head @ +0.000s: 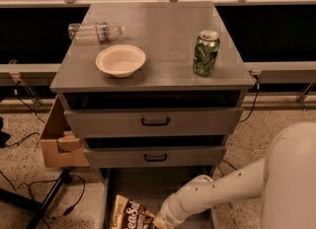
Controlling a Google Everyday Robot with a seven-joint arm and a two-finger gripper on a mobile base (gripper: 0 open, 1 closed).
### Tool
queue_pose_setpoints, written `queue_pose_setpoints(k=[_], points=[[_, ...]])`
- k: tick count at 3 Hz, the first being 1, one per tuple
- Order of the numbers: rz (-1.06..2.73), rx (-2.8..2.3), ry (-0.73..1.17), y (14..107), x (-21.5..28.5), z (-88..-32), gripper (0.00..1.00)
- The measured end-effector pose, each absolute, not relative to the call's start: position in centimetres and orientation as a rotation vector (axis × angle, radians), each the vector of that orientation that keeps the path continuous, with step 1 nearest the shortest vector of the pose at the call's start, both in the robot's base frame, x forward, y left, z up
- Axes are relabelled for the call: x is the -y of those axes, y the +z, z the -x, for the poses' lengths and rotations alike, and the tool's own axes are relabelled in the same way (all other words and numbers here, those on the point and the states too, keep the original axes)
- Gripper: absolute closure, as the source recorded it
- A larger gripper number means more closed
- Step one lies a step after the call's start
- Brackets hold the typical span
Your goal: Pick brown chip bag from bottom drawer and place on counter
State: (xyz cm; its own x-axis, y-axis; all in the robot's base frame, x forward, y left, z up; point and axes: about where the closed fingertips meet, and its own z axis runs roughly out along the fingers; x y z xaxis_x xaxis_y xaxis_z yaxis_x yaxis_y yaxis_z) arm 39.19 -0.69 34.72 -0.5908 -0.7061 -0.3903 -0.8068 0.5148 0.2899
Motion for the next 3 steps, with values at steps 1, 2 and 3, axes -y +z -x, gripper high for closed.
queue_pose_setpoints(k=[1,2,3], points=[[1.325,-2.543,0.643,41.1,1.2,-35.7,1.0],[1.347,-2.459,0.726,50.7,0.0,-34.3,1.0],[1.309,-2.337,0.88,57.2,-2.0,-33.8,1.0]])
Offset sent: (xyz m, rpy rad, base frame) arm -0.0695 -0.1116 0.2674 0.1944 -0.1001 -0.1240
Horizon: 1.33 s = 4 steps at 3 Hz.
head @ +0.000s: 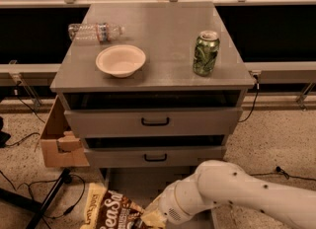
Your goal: Pick brown chip bag from bottom drawer and place on counter
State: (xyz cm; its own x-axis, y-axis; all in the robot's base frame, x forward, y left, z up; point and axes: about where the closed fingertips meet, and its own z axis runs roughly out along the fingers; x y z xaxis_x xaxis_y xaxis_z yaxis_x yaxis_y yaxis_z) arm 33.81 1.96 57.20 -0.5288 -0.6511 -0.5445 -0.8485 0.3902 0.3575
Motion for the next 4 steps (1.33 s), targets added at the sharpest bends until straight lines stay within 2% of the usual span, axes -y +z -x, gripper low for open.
queue_pose_setpoints(k=[1,2,4], points=[[1.249,-2.254,0.942,62.7,0.0,-32.8,1.0],[1.173,-2.25,0.935,63.3,2.6,-32.2,1.0],[1.198,-2.245,0.928,65.6,2.6,-32.7,1.0]])
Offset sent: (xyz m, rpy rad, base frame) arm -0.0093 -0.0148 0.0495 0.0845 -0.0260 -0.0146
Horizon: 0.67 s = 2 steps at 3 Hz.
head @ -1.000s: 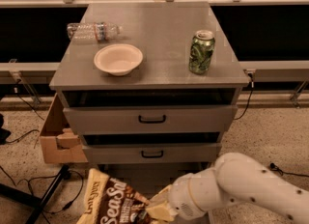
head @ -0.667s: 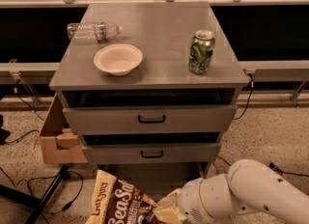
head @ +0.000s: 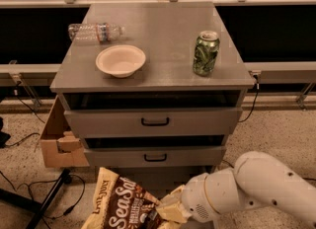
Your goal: Pick brown chip bag from bottom drawer and place on counter
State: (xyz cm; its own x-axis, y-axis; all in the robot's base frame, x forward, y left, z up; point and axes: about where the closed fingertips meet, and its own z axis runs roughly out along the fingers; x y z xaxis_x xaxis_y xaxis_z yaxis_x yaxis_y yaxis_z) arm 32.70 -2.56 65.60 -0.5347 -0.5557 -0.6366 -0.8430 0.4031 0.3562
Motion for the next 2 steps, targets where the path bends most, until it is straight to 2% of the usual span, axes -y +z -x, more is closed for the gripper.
queue_pose_setpoints(k=[2], points=[[1.149,-2.224,0.885,79.5,6.0,-34.4,1.0]])
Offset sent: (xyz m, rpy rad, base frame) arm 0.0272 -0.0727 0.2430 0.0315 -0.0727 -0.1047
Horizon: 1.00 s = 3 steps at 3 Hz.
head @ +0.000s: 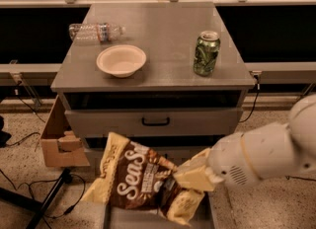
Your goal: Pick brown chip bag from bottom drawer and place on counter
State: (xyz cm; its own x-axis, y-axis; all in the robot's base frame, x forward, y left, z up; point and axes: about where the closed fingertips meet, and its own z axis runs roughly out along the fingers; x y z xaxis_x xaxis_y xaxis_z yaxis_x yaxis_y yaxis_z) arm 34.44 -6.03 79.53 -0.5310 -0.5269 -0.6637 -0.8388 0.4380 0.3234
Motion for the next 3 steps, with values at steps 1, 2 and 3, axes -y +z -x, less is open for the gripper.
queue_pose_setpoints(k=[1,2,3], points=[[1.078,-2.231,0.853,86.9,8.4,-35.7,1.0],[0.945,-2.264,0.776,95.7,10.8,-38.3,1.0],[0.83,-2.3,0.708,101.6,11.7,-40.1,1.0]])
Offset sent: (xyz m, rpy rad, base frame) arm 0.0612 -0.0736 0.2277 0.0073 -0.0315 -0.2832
